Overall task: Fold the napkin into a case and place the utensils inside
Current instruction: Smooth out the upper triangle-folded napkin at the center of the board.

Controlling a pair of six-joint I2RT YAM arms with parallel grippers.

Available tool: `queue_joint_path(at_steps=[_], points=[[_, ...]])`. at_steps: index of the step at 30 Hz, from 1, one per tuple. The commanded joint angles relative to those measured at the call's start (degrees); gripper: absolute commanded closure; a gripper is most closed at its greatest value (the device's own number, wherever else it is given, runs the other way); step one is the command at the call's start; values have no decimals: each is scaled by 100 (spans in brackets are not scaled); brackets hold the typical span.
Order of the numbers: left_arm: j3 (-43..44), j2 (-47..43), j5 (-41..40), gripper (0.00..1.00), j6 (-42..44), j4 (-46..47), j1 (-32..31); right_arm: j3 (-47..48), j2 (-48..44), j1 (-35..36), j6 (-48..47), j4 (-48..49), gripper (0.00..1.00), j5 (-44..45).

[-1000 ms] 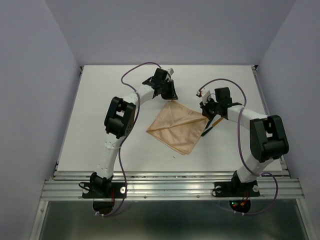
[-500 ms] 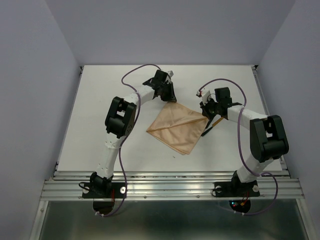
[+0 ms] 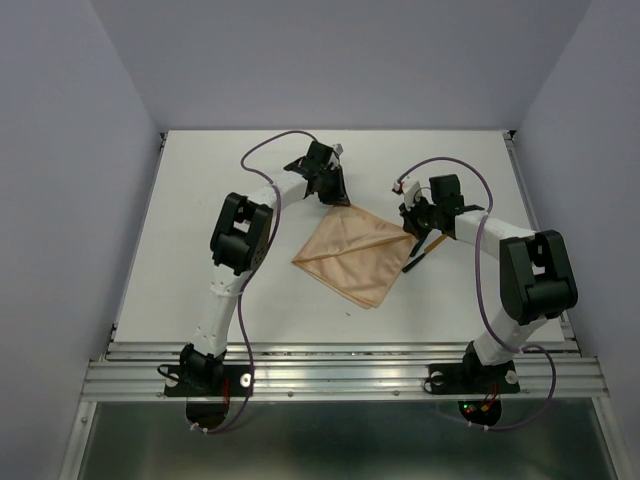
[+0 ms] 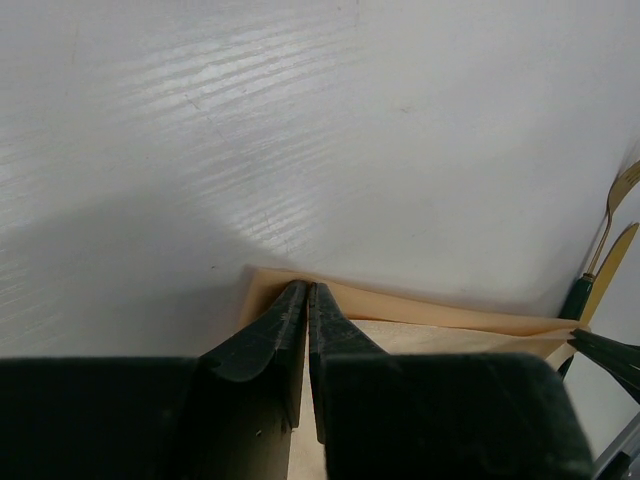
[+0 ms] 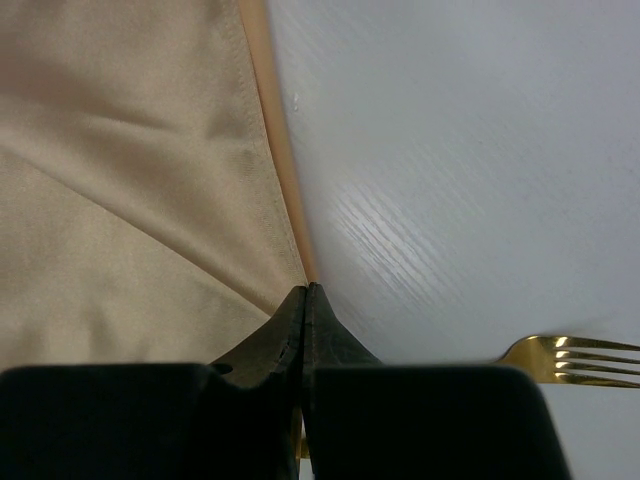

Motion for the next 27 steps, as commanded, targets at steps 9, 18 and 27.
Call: queue_joint_path(at_steps=[9, 18, 27], points=[[126, 85, 38, 83, -191, 42, 177, 20, -192, -35, -155, 188, 99, -171], [205, 191, 83, 83, -182, -54, 177, -33, -306, -35, -173, 197, 99, -83], [328, 279, -14, 82, -138, -221, 177, -208, -517, -35, -181, 241, 99, 181]])
